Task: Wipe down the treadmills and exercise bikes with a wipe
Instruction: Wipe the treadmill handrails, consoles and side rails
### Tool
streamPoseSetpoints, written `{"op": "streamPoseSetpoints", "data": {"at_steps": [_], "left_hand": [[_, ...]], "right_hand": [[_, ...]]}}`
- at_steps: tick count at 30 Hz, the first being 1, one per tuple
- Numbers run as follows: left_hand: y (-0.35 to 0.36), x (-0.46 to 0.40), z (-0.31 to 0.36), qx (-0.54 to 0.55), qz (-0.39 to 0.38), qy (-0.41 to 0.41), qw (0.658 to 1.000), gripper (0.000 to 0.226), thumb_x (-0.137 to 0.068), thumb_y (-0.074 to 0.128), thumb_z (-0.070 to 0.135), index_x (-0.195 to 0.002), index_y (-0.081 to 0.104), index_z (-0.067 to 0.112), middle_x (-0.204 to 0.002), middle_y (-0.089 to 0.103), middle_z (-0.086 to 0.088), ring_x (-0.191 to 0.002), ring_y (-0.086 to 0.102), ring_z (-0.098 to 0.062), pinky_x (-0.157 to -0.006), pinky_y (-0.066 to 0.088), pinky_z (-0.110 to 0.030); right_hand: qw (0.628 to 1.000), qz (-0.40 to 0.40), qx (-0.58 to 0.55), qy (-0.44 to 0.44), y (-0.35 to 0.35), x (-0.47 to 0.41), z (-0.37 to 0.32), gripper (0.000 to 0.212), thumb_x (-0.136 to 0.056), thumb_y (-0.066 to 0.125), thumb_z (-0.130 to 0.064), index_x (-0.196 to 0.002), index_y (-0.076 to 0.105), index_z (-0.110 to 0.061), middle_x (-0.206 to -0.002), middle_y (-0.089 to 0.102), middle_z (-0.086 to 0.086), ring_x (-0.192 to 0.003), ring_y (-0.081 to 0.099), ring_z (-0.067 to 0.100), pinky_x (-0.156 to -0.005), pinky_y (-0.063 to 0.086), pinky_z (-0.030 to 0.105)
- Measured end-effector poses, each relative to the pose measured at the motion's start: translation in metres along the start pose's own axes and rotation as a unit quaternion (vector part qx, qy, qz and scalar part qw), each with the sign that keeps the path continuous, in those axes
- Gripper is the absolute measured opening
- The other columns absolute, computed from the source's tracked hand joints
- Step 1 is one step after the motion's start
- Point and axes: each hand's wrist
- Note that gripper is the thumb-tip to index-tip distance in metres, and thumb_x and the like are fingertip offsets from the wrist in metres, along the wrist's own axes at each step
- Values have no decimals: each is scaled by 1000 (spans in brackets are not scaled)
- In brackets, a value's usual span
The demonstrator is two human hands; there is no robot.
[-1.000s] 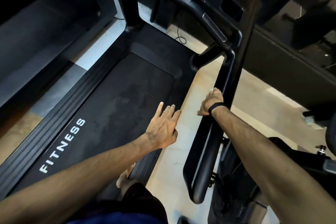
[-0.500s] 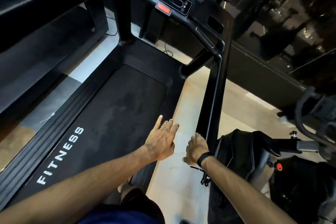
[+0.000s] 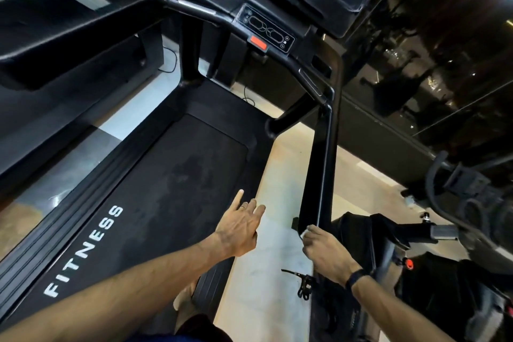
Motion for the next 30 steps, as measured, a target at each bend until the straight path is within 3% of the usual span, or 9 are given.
{"op": "streamPoseSetpoints", "data": {"at_steps": [2,6,8,12,15,17,21,24,30], "left_hand": [[-6,6,-11,-3,12,-12,1000,62,-87,47,22,-146,33,7,-134,49,-14,-121,53,-26,-113,-26,-40],[-26,17,-39,-9,36,-42,998,65,-88,29,34,-147,34,7,-140,46,-17,-129,49,-26,-118,-23,-45],[-38,26,-61,-17,53,-62,997,64,-90,39,31,-148,32,6,-142,44,-18,-130,48,-27,-121,-16,-47],[-64,43,-110,3,123,-130,984,65,-87,46,26,-146,36,3,-142,48,-20,-131,50,-29,-113,-25,-39],[-90,56,-147,32,170,-199,965,68,-88,41,27,-149,32,0,-149,43,-22,-142,38,-27,-116,-20,-40],[-105,66,-174,28,208,-236,949,70,-85,34,31,-147,38,-2,-145,48,-22,-138,44,-30,-120,-16,-41],[-125,80,-226,14,262,-299,917,66,-84,37,31,-138,47,-5,-129,60,-20,-124,55,-34,-119,-1,-49],[-136,91,-262,7,288,-359,888,68,-83,35,34,-137,48,-5,-134,58,-21,-131,51,-33,-119,9,-57],[-168,91,-320,12,296,-455,840,70,-84,38,30,-147,35,1,-151,42,-14,-147,30,-23,-122,-3,-48]], "right_hand": [[997,-22,-77,18,-29,-4,1,18,-70,56,-9,-75,70,-20,-77,67,-1,-79,62,22,-93,46,36],[953,45,-286,92,-78,-42,4,47,-82,40,0,-115,69,-18,-119,70,3,-109,63,27,-93,47,37],[918,113,-366,107,-108,-73,4,46,-86,41,-1,-118,67,-20,-121,69,3,-114,62,25,-95,48,37],[837,254,-481,61,-184,-130,-3,37,-90,49,2,-116,69,-15,-112,73,3,-105,67,19,-90,49,24],[804,305,-511,17,-242,-168,-9,36,-92,48,5,-118,69,-9,-115,72,3,-109,64,14,-90,40,6],[792,331,-513,-17,-279,-191,-15,34,-94,49,4,-118,69,-10,-116,71,1,-111,62,12,-91,34,0],[767,359,-525,-78,-336,-231,-20,32,-96,48,2,-116,70,-9,-114,71,0,-107,62,8,-86,34,-2],[771,359,-510,-125,-371,-267,-17,31,-97,48,-2,-118,70,-10,-117,70,0,-109,60,10,-86,31,-4],[740,367,-530,-193,-426,-337,3,28,-97,49,0,-113,71,-8,-111,71,0,-104,61,11,-84,35,0]]}}
Point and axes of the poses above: each hand's wrist, its own x-axis away from the middle knuckle, its own y-axis out of the palm, z = x × y
